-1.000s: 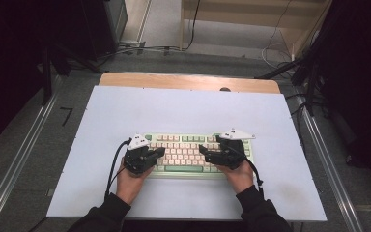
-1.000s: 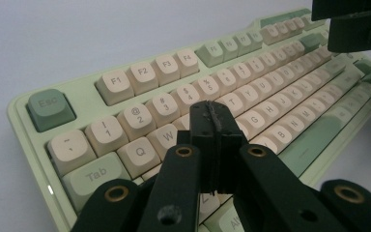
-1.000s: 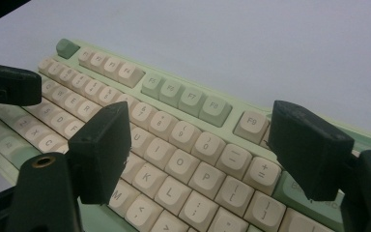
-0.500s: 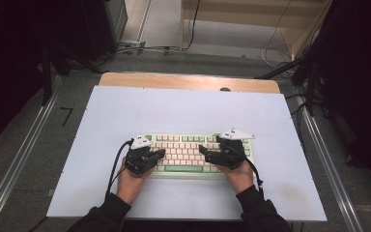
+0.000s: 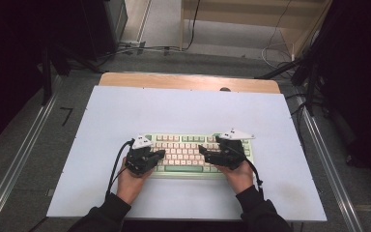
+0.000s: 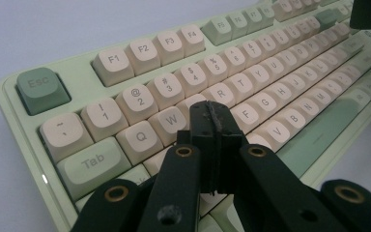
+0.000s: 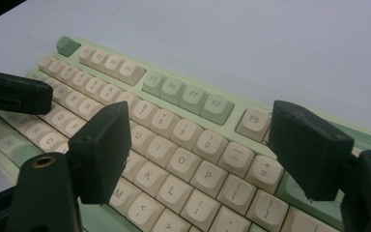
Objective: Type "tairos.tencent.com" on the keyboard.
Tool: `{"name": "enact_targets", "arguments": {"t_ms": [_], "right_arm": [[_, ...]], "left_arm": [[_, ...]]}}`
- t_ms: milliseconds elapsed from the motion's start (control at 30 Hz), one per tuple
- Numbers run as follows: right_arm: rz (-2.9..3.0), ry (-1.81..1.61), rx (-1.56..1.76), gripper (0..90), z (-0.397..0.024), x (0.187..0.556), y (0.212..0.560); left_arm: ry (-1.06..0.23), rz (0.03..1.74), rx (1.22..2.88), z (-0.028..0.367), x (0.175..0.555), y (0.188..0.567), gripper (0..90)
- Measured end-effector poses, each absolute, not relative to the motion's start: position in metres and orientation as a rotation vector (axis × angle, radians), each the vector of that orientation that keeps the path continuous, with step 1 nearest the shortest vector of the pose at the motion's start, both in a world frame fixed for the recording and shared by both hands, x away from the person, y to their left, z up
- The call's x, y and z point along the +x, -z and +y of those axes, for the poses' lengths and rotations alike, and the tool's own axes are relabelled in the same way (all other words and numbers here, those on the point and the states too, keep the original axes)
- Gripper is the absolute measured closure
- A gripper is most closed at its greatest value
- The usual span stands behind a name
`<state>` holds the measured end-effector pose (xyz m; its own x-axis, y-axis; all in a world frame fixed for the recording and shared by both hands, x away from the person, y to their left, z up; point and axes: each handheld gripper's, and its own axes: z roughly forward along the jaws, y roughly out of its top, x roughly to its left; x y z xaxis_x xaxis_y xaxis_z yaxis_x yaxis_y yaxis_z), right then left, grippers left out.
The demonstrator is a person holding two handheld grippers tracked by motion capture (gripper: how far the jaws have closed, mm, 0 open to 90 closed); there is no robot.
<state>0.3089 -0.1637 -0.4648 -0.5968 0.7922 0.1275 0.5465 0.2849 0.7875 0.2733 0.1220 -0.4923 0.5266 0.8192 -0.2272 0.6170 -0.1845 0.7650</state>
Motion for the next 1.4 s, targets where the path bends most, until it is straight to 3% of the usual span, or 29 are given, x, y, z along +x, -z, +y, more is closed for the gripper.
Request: {"name": "enact_targets", "arguments": {"t_ms": [733, 767, 933, 1033, 1133, 1400], "right_arm": [[2.269, -1.209, 1.22, 22.5, -0.163, 0.308, 0.465], [2.268, -1.209, 1.222, 22.6, -0.163, 0.308, 0.465], [2.269, -1.203, 1.22, 22.5, -0.164, 0.309, 0.465], [2.271, -1.203, 1.218, 22.5, -0.164, 0.308, 0.465], [2.271, -1.203, 1.217, 22.5, -0.164, 0.308, 0.465], [2.271, -1.203, 1.217, 23.1, -0.164, 0.308, 0.465]], "left_arm": [[-0.303, 1.163, 1.868, 0.125, 0.272, 0.489, 90.0], [-0.319, 1.16, 1.838, 0.126, 0.271, 0.487, 88.5], [-0.406, 1.164, 1.752, 0.13, 0.267, 0.481, 53.6], [-0.414, 1.183, 1.743, 0.132, 0.268, 0.481, 41.3], [-0.425, 1.192, 1.745, 0.131, 0.268, 0.481, 37.0], [-0.452, 1.2, 1.735, 0.132, 0.267, 0.48, 35.7]]}}
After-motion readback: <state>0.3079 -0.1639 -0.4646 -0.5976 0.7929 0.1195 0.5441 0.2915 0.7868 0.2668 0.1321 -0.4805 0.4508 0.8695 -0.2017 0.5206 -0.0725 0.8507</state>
